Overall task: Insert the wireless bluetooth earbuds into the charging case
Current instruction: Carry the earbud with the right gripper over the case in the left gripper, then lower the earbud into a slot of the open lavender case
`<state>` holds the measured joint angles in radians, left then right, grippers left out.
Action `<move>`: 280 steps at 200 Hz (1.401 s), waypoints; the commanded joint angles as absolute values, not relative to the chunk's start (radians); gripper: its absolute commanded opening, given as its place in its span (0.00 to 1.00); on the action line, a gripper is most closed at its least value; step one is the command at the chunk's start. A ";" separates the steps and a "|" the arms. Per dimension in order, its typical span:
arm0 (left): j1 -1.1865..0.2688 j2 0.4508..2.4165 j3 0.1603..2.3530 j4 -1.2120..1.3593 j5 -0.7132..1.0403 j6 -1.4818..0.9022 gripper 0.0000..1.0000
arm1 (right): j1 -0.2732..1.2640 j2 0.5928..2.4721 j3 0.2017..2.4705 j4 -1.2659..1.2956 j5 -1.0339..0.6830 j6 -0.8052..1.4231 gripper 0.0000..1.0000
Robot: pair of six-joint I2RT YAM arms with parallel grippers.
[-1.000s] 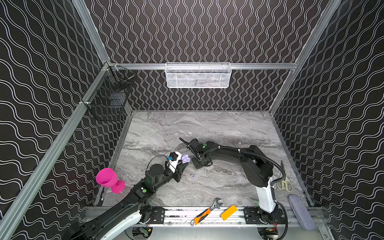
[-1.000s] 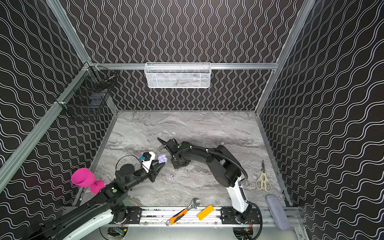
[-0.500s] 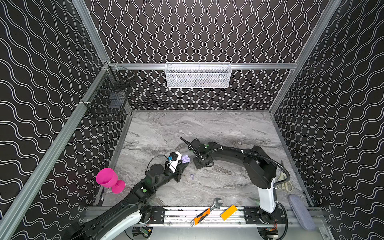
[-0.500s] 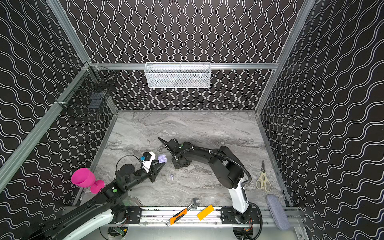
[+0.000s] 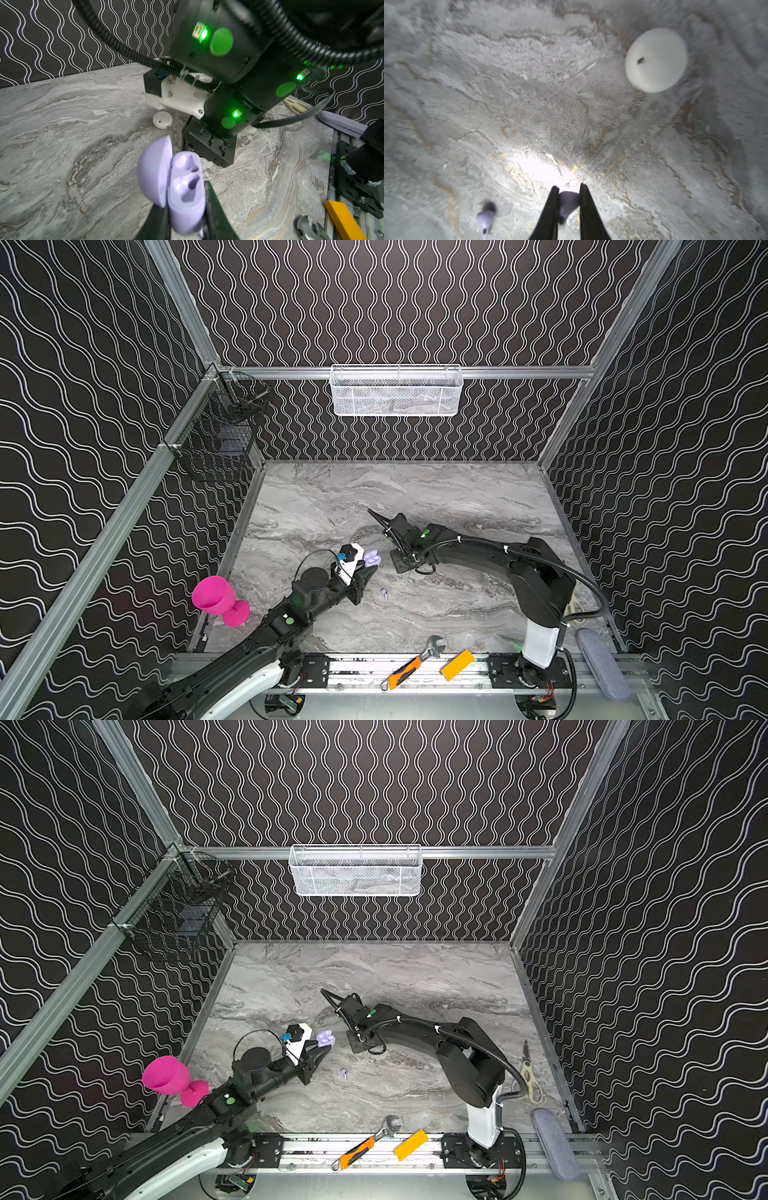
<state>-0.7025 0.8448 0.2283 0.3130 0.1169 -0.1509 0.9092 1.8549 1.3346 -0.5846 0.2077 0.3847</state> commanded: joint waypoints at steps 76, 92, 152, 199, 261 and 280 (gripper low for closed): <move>-0.702 0.862 0.236 0.348 0.123 -0.153 0.08 | 0.913 1.651 1.288 -0.493 0.308 0.442 0.11; -0.703 0.863 0.236 0.348 0.123 -0.153 0.08 | 0.919 1.614 1.272 -0.470 0.312 0.440 0.11; -0.701 0.867 0.238 0.350 0.122 -0.153 0.08 | 0.988 1.521 1.258 -0.401 0.351 0.443 0.11; -0.702 0.868 0.238 0.348 0.120 -0.154 0.08 | 1.037 1.478 1.246 -0.367 0.380 0.479 0.11; -0.703 0.865 0.237 0.347 0.117 -0.153 0.08 | 1.083 1.431 1.163 -0.227 0.376 0.543 0.12; -0.703 0.864 0.238 0.348 0.117 -0.153 0.08 | 1.096 1.436 1.162 -0.209 0.369 0.561 0.11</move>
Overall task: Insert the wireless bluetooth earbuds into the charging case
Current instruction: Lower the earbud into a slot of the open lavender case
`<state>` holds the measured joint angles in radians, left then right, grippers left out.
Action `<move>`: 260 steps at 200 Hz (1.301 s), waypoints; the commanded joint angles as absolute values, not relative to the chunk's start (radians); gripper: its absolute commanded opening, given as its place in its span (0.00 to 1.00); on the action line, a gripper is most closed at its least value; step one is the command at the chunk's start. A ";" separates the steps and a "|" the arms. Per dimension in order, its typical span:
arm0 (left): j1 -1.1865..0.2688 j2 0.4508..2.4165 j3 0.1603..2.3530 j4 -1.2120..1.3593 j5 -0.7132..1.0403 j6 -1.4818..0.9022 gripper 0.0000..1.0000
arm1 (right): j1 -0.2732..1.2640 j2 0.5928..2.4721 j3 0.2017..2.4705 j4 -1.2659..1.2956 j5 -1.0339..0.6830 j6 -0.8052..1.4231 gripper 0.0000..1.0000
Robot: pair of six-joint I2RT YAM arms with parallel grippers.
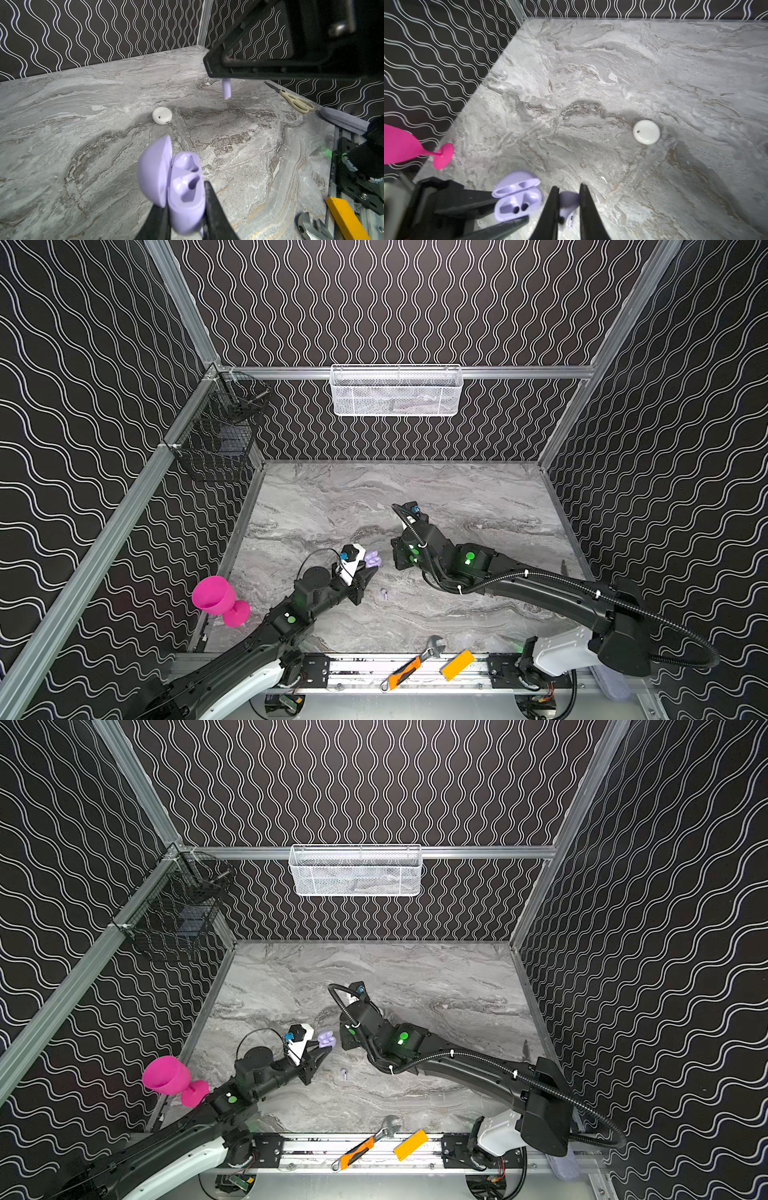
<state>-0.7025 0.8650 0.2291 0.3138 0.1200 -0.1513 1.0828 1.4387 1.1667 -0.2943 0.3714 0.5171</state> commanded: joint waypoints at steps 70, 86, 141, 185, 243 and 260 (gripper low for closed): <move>-0.703 0.860 0.236 0.345 0.112 -0.153 0.08 | 1.127 1.469 1.146 -0.153 0.348 0.602 0.12; -0.703 0.860 0.236 0.345 0.113 -0.153 0.08 | 1.132 1.468 1.132 -0.136 0.355 0.615 0.11; -0.703 0.857 0.236 0.344 0.112 -0.153 0.08 | 1.138 1.494 1.129 -0.114 0.345 0.640 0.11; -0.702 0.857 0.236 0.344 0.111 -0.153 0.08 | 1.138 1.518 1.146 -0.109 0.338 0.633 0.12; -0.703 0.853 0.235 0.342 0.111 -0.154 0.08 | 1.140 1.535 1.155 -0.115 0.326 0.631 0.12; -0.703 0.854 0.236 0.342 0.111 -0.153 0.08 | 1.139 1.538 1.154 -0.115 0.325 0.632 0.12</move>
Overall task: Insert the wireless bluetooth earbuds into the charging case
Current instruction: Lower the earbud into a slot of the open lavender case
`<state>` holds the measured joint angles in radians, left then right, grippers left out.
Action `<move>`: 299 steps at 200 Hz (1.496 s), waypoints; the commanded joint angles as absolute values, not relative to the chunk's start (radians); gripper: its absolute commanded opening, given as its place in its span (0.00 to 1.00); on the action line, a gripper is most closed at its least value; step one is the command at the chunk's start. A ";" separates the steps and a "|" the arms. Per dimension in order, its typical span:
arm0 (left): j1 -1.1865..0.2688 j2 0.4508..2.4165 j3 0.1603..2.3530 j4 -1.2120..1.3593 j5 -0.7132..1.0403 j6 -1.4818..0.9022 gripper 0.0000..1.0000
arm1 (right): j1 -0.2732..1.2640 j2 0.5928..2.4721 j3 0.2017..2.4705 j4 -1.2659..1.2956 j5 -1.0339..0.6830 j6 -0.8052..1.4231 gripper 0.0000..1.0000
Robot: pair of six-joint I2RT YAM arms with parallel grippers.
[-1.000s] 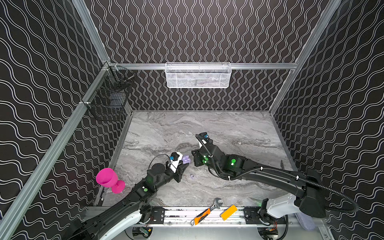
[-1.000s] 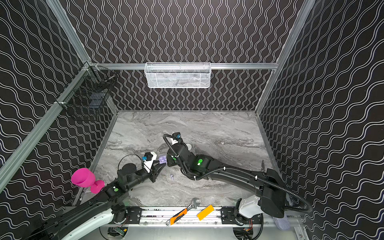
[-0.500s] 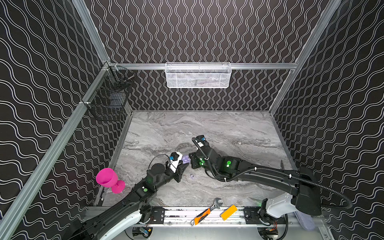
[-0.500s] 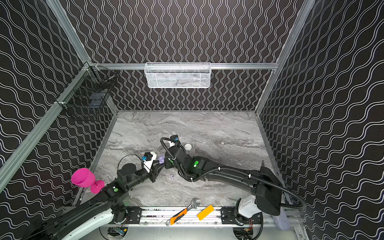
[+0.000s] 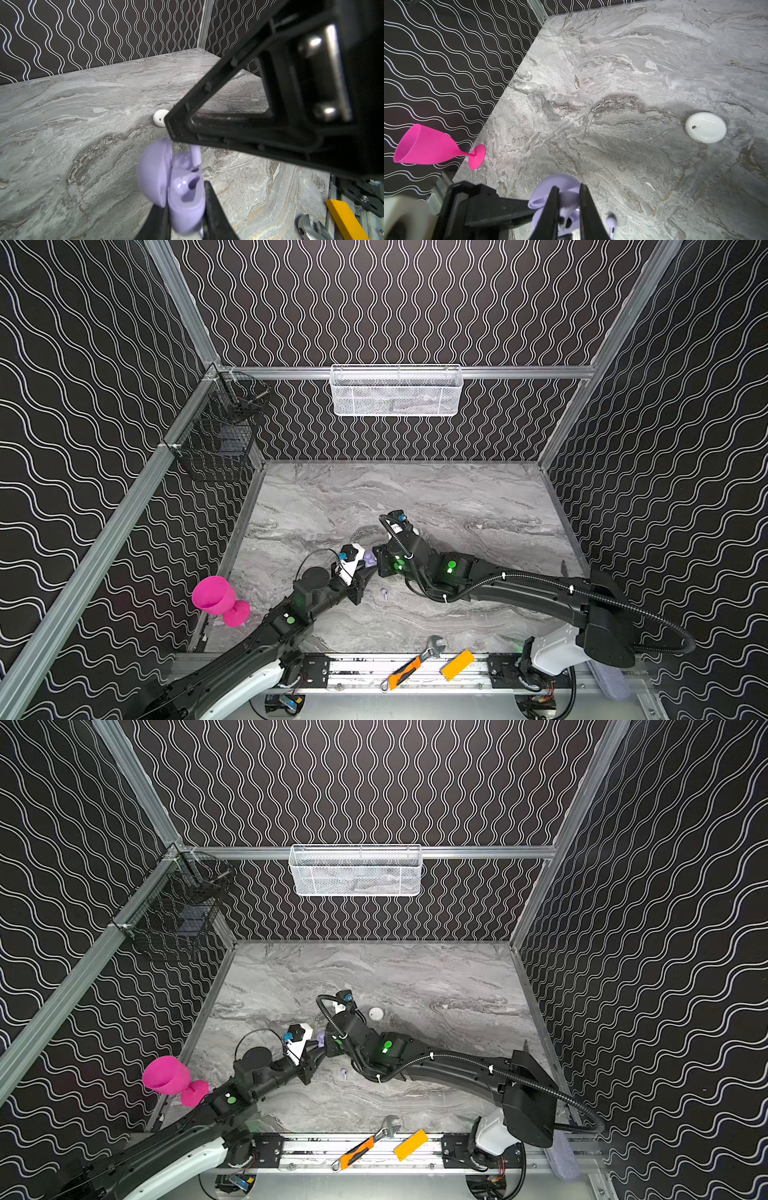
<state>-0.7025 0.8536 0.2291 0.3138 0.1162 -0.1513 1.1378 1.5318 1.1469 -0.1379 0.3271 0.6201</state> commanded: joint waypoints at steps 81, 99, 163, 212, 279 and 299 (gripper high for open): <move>-0.703 0.851 0.235 0.341 0.109 -0.153 0.08 | 1.140 1.541 1.146 -0.118 0.325 0.633 0.12; -0.704 0.851 0.234 0.342 0.111 -0.153 0.08 | 1.140 1.543 1.143 -0.117 0.324 0.633 0.12; -0.703 0.847 0.233 0.341 0.107 -0.155 0.08 | 1.140 1.543 1.137 -0.117 0.323 0.635 0.11; -0.704 0.844 0.233 0.340 0.104 -0.156 0.08 | 1.140 1.519 1.112 -0.090 0.319 0.636 0.11; -0.703 0.843 0.232 0.340 0.104 -0.155 0.08 | 1.142 1.525 1.119 -0.093 0.301 0.630 0.11; -0.702 0.841 0.232 0.339 0.100 -0.155 0.08 | 1.141 1.532 1.122 -0.097 0.289 0.627 0.11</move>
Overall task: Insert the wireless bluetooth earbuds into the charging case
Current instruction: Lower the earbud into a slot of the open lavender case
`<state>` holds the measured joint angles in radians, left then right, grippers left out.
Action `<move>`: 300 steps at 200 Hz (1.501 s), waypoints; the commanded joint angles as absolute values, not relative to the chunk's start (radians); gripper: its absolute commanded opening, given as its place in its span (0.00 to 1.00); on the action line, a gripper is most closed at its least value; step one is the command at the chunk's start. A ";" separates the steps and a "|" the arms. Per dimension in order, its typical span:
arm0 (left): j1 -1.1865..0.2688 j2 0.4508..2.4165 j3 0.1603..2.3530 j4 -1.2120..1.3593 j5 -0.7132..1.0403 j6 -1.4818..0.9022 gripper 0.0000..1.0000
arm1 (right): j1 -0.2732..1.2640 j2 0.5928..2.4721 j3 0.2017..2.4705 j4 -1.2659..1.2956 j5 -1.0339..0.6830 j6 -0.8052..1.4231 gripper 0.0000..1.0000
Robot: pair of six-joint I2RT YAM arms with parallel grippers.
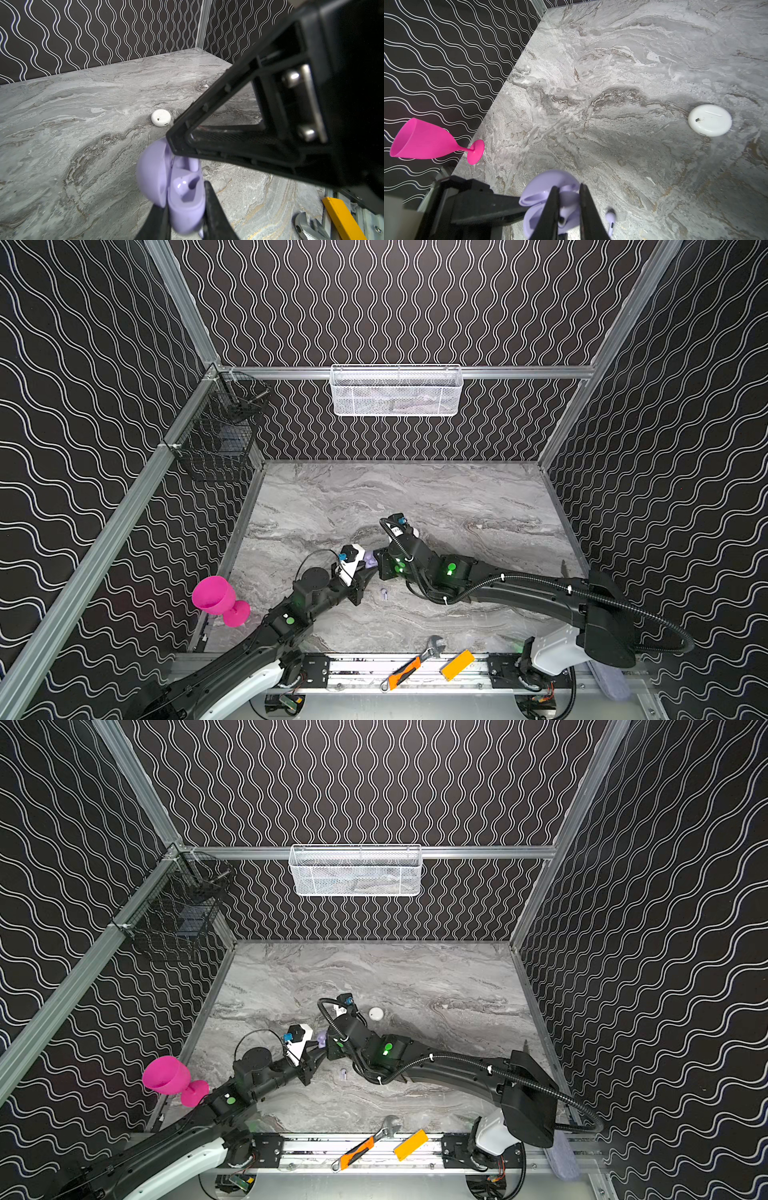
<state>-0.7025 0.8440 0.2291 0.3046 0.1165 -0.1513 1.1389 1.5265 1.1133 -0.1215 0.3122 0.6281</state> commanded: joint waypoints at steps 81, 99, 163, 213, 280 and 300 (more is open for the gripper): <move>-0.703 0.836 0.231 0.338 0.098 -0.154 0.08 | 1.144 1.547 1.135 -0.109 0.262 0.617 0.12; -0.702 0.838 0.231 0.339 0.098 -0.153 0.08 | 1.144 1.549 1.135 -0.109 0.256 0.620 0.12; -0.702 0.833 0.229 0.338 0.097 -0.153 0.08 | 1.144 1.559 1.140 -0.110 0.247 0.621 0.13; -0.702 0.827 0.228 0.337 0.094 -0.154 0.08 | 1.145 1.564 1.137 -0.108 0.244 0.624 0.14; -0.703 0.826 0.226 0.337 0.094 -0.154 0.08 | 1.144 1.567 1.139 -0.106 0.241 0.621 0.19; -0.703 0.825 0.226 0.337 0.094 -0.153 0.08 | 1.144 1.569 1.143 -0.106 0.239 0.620 0.21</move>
